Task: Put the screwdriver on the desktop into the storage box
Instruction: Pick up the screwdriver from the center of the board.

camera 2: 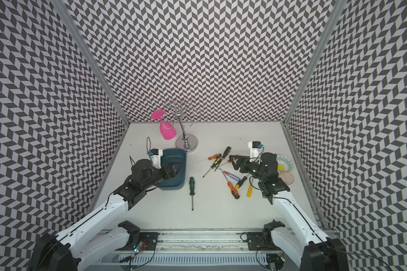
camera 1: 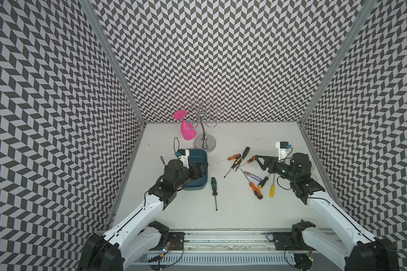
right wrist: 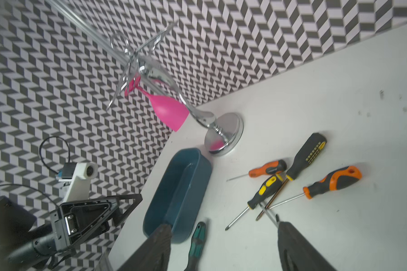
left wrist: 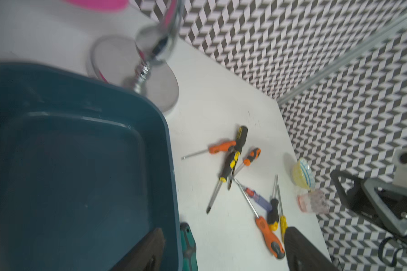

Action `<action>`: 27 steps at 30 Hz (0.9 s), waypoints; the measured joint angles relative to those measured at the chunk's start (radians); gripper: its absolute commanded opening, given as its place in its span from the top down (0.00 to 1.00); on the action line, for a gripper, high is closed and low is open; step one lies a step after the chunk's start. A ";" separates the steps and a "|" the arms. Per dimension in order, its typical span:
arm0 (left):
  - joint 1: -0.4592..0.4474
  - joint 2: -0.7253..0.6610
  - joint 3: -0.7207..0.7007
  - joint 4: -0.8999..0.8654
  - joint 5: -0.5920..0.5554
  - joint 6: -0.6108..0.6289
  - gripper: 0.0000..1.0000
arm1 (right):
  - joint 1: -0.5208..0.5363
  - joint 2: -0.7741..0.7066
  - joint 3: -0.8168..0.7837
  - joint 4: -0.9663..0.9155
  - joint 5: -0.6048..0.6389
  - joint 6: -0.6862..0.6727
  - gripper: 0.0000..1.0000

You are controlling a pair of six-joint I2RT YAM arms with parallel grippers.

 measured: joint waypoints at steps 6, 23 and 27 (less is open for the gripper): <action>-0.203 0.054 -0.038 -0.061 -0.055 -0.011 0.37 | 0.121 0.018 -0.051 -0.052 0.053 -0.045 0.42; -0.530 0.395 0.154 -0.234 -0.322 -0.078 0.39 | 0.183 0.027 -0.198 -0.063 0.150 -0.043 0.43; -0.534 0.397 0.165 -0.280 -0.389 -0.112 0.35 | 0.183 0.027 -0.208 -0.057 0.157 -0.040 0.43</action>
